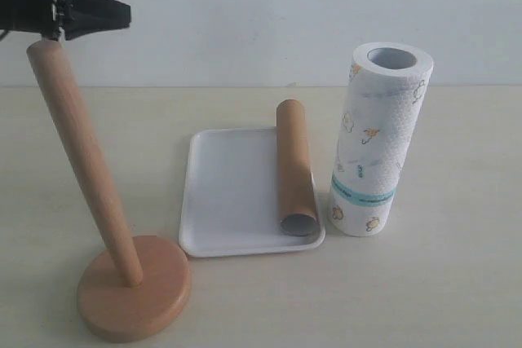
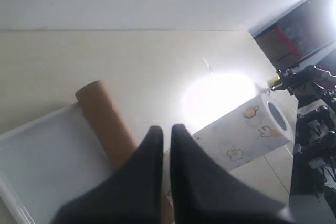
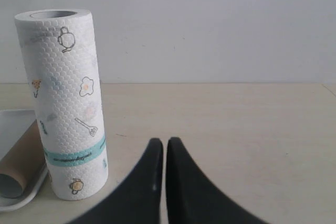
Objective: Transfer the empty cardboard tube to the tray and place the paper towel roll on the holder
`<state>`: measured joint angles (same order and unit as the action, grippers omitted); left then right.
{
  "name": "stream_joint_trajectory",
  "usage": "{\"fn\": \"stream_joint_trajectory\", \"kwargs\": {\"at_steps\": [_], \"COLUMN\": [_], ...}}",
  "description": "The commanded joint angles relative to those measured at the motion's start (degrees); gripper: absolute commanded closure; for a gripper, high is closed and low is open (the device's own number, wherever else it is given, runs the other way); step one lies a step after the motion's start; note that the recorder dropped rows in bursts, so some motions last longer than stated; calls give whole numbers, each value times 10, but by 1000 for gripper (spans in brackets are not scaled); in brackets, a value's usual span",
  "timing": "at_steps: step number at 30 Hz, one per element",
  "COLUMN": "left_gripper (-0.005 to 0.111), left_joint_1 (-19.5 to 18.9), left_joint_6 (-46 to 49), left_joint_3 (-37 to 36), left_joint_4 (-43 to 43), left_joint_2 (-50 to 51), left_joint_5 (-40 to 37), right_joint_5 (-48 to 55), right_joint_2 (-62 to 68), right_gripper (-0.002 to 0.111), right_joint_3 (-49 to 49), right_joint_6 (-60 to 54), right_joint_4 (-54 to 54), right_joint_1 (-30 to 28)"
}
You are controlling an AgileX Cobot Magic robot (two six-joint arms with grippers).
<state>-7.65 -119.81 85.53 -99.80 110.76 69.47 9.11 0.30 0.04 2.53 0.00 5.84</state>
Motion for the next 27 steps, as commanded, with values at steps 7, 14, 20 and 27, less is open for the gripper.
{"fn": "stream_joint_trajectory", "kwargs": {"at_steps": [7, 14, 20, 27], "left_gripper": [103, 103, 103, 103], "left_joint_1": [-11, -21, -21, -18], "left_joint_6": [-4, -2, 2, -4], "left_joint_3": [-96, -200, -273, -352], "left_joint_4": [26, 44, 49, 46], "left_joint_2": [-182, -316, -428, -559], "left_joint_5": [5, 5, 5, 5], "right_joint_5": [-6, -6, -14, -27], "right_joint_2": [-3, -3, -3, -3], "right_gripper": [106, 106, 106, 106], "right_joint_3": [0, 0, 0, 0], "right_joint_6": [0, 0, 0, 0], "right_joint_4": [-3, -3, 0, -3], "right_joint_1": [-2, -2, -2, -2]}}
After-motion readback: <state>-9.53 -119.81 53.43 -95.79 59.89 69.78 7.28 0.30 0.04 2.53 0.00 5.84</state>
